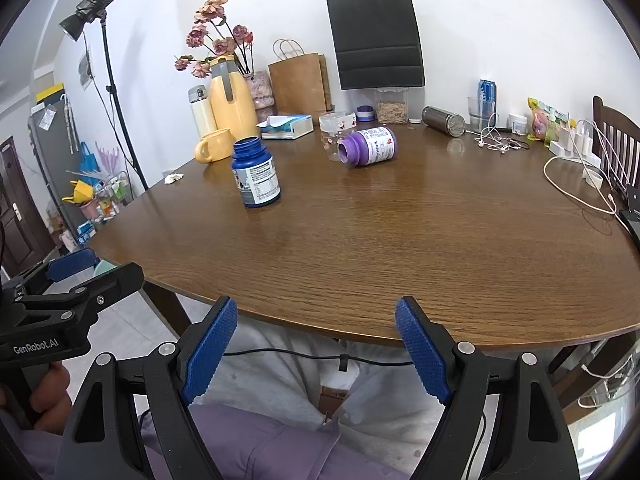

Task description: Flip cup upright

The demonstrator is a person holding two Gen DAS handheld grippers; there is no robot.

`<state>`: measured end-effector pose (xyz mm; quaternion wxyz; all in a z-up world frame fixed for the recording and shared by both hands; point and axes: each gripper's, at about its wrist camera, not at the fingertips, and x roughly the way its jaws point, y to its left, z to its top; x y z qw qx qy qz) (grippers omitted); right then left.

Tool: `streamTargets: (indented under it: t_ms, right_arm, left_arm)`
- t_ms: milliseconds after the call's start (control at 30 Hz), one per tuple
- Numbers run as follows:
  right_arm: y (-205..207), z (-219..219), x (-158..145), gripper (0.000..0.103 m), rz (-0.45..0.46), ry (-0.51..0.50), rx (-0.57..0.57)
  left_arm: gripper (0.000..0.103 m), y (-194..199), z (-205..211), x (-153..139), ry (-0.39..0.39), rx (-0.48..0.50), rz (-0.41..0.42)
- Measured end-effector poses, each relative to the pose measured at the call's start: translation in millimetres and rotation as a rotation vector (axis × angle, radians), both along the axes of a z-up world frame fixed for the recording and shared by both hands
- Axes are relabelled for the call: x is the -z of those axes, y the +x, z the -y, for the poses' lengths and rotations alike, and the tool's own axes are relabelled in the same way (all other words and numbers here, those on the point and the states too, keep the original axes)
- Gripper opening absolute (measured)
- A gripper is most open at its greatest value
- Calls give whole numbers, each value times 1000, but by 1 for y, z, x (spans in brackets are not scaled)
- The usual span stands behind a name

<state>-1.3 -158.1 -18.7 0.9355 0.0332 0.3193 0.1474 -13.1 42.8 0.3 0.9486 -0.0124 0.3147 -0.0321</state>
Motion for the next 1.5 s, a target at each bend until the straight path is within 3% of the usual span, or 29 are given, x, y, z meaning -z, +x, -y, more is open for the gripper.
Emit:
streamTargets:
  t_ms: [1500]
  right_arm:
    - [7,-1,-1,86,22,1,6]
  left_arm:
    - [103,10,10,11,-8,9,-47]
